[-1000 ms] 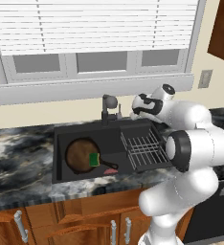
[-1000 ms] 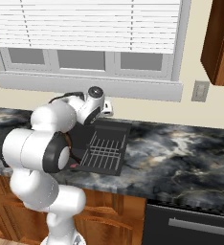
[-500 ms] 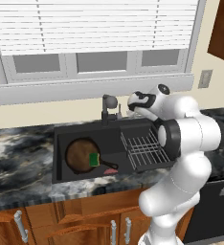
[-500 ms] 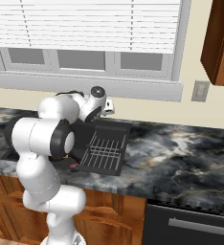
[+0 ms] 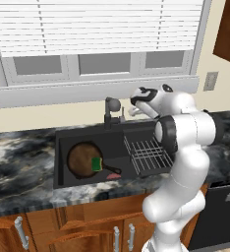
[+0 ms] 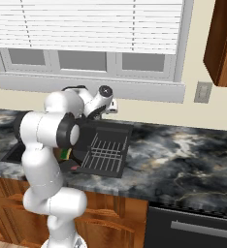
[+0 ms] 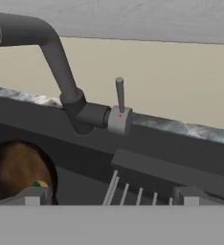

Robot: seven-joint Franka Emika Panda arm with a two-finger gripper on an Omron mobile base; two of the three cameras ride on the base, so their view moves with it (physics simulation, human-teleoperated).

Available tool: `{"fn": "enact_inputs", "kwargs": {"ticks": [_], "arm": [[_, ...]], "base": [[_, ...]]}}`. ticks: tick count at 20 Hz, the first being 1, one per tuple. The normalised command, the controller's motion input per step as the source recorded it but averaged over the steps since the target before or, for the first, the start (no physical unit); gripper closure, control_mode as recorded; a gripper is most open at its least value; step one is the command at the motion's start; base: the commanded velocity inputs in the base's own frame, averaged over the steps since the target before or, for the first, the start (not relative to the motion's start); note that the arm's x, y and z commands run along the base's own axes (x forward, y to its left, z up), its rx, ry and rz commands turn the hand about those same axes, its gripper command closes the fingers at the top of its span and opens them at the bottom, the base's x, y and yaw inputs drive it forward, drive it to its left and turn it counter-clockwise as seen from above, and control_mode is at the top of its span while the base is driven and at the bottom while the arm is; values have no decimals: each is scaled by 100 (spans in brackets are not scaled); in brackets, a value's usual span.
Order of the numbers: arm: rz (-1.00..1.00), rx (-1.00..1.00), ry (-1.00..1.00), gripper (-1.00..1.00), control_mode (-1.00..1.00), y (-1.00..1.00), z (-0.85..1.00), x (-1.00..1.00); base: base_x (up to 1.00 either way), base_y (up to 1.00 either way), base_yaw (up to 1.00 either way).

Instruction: Pick the pan and sponge and place them into the sink. Then turn on the water.

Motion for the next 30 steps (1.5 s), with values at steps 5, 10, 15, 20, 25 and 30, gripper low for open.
{"fn": "enact_inputs", "kwargs": {"ticks": [5,10,15,20,25,30], "arm": [[0,5,0,-100,-100,8,-19,23],[0,1,0,-100,-100,20,-30,6],[0,0,0,-100,-100,13,-10,2],[0,0,0,-100,-100,0,0,24],[0,0,0,-100,-100,0,0,43],[0,0,0,-100,-100,0,-8,41]], "base": [[0,0,0],[0,0,0],[0,0,0],[0,0,0],[0,0,0],[0,0,0]]}}
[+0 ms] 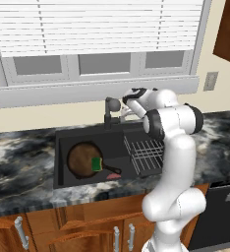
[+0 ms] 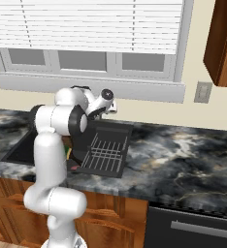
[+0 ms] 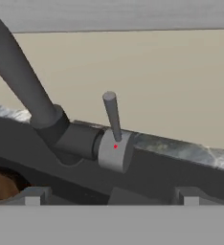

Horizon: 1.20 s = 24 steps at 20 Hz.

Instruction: Pick the pan and sponge and place them into the sink. Then turn on the water.

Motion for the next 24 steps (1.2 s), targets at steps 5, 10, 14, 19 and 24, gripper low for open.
{"fn": "enact_inputs", "kwargs": {"ticks": [5,10,14,19,24], "arm": [[0,0,0,-100,-100,0,-19,32],[0,0,0,-100,-100,0,-18,31],[0,0,0,-100,-100,6,-22,30],[0,0,0,-100,-100,9,-11,27],[0,0,0,-100,-100,2,-6,31]], "base": [[0,0,0],[0,0,0],[0,0,0],[0,0,0],[0,0,0]]}}
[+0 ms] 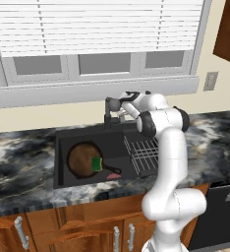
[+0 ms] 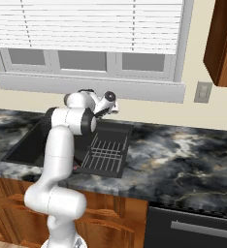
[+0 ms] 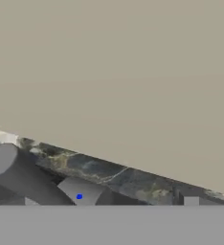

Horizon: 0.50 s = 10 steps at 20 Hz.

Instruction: Pick the pan and sponge and place them into the sink. Then turn on the water.

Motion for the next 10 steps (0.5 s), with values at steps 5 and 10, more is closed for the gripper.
{"fn": "enact_inputs", "kwargs": {"ticks": [5,10], "arm": [[0,0,-2,-100,-100,0,-7,40],[0,-7,-6,-100,-100,0,-20,43]], "base": [[0,0,0],[0,0,0]]}}
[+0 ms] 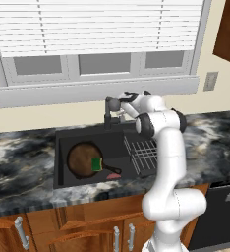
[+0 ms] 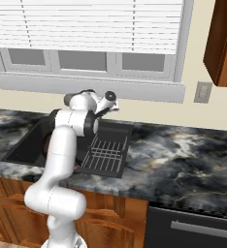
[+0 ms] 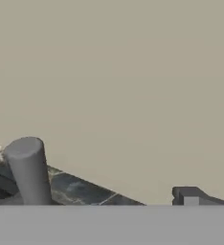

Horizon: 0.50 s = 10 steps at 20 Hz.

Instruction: Pick the pan and sponge and place them into the sink. Then turn on the water.

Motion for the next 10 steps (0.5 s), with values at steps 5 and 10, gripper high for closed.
{"fn": "enact_inputs", "kwargs": {"ticks": [5,10], "arm": [[-3,-12,-11,-100,-100,-20,-38,32],[-6,-7,-9,-100,-100,-81,-48,32]], "base": [[0,0,0],[0,0,0]]}}
